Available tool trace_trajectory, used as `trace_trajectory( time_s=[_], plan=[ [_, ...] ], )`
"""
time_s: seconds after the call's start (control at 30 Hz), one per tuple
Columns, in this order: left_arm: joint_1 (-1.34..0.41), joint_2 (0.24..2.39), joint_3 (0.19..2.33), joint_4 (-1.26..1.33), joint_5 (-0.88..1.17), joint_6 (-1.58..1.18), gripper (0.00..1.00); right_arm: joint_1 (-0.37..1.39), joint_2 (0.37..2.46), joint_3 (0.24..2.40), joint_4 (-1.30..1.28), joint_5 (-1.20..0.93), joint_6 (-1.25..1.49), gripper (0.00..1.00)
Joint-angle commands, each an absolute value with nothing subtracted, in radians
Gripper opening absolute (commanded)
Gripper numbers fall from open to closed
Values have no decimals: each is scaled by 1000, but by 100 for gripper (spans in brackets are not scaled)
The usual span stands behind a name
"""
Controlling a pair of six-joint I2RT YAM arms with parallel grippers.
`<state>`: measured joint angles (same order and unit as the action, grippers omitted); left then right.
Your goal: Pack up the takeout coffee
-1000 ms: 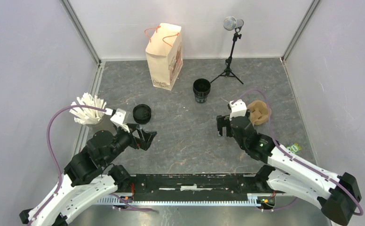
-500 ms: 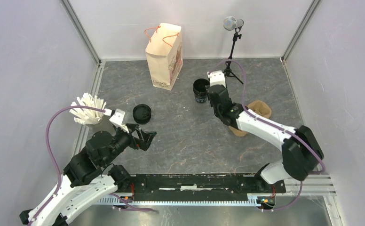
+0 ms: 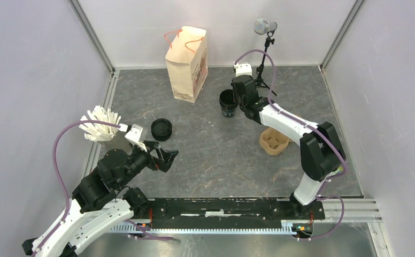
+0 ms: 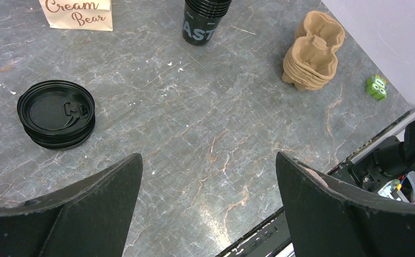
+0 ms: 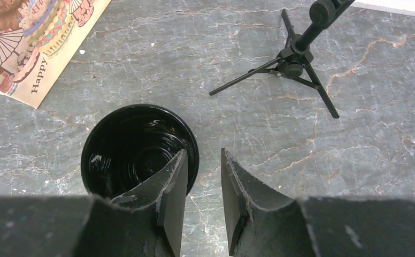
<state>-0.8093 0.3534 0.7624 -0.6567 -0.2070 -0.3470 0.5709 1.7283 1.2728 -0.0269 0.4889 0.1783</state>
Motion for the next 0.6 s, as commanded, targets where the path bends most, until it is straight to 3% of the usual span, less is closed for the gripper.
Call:
trace_trajectory(
  time_s=[0.0,0.43,0.57],
  plan=[
    [-810,361,765,-642,-197,-356,100,560,1755,1333,-35,464,163,35],
    [-810,368,763,-643,-200,-355,100,540,1807,1334,-34,417,154,29],
    [-811,370,763,-643,-200,-356,100,536,1803,1327,-32,431,159,21]
  ],
)
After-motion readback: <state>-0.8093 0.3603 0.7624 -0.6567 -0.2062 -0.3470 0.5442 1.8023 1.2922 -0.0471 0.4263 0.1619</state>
